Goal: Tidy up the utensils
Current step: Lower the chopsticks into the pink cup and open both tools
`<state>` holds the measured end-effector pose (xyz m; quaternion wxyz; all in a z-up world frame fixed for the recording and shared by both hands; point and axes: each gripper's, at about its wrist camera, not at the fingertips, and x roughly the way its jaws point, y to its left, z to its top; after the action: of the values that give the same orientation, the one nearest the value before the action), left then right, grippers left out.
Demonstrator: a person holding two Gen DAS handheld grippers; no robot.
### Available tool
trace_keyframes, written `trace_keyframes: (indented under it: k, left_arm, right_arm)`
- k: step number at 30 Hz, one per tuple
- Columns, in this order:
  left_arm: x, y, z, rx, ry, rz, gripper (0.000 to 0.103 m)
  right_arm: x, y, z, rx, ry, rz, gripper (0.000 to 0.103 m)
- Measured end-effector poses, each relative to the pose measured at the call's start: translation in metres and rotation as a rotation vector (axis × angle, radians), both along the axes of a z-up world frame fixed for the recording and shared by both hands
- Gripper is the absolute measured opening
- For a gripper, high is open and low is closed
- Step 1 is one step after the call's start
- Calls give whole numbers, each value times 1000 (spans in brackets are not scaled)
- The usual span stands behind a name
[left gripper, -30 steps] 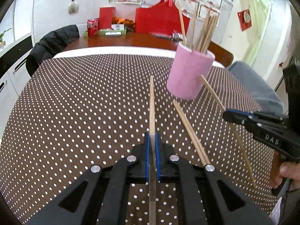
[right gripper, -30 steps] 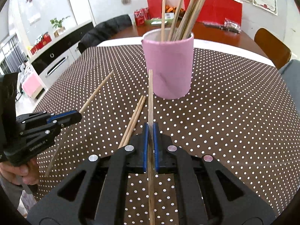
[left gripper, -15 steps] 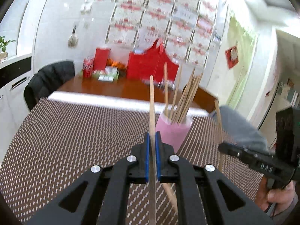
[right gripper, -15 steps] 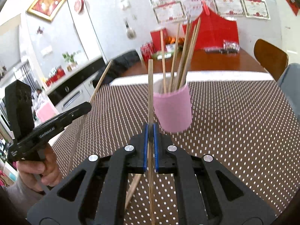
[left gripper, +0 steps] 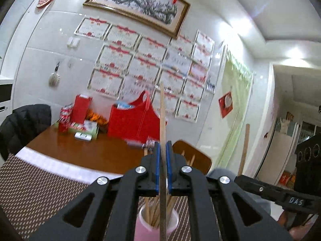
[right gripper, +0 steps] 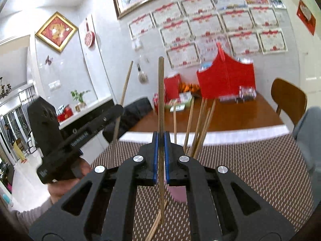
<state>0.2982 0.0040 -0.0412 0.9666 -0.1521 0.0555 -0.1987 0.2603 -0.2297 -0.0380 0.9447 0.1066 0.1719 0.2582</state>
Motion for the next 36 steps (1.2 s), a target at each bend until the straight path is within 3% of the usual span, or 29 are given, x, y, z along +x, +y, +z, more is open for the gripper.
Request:
trace_keyframes:
  k: [6, 12, 23, 36]
  left_arm:
    - [30, -10, 6, -34, -49, 13, 6]
    - [58, -23, -4, -21, -61, 11, 6]
    - [92, -31, -38, -28, -9, 6, 6]
    - [96, -33, -55, 25, 41, -1, 6]
  right_arm:
    - [29, -7, 32, 37, -54, -23, 5]
    - [50, -3, 45, 20, -88, -46, 6]
    - [79, -1, 22, -2, -43, -59, 6]
    - [91, 6, -1, -25, 16, -46, 6]
